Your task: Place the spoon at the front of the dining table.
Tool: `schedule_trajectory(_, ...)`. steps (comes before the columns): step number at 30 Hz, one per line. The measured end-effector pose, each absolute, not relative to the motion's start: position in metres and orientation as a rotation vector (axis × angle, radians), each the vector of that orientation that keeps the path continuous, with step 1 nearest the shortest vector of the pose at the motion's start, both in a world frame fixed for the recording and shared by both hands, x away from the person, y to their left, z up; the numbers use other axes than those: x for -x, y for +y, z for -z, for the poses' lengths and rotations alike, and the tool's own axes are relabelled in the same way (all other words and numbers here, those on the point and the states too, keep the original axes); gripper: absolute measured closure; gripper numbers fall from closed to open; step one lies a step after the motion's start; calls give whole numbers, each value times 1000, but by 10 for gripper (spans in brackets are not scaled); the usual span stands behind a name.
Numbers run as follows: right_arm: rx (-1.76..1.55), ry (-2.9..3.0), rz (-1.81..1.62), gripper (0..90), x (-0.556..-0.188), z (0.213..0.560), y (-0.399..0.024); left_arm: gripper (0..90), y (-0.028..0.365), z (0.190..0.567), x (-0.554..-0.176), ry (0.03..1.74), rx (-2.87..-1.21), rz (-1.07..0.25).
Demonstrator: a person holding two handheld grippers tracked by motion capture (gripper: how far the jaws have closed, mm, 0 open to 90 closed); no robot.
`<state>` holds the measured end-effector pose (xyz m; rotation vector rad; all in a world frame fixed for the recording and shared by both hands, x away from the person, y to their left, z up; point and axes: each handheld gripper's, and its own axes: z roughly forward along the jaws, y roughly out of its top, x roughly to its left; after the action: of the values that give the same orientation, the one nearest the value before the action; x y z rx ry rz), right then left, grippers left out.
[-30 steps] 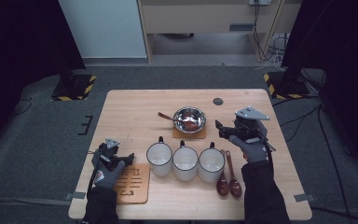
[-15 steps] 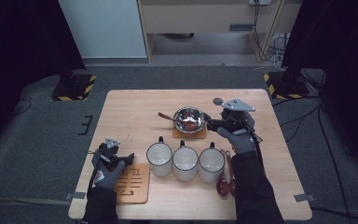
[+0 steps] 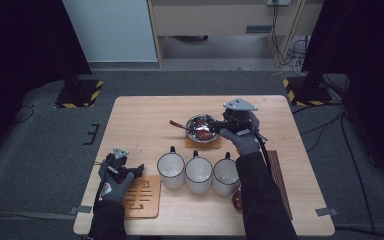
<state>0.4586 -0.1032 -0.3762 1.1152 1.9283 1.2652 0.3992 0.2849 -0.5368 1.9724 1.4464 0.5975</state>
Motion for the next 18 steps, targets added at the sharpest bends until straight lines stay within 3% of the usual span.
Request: schedule_trajectory(18, -1119, 1939, -1251, 126, -486, 381, -77, 24, 285, 537, -399, 1446, -1972, -597)
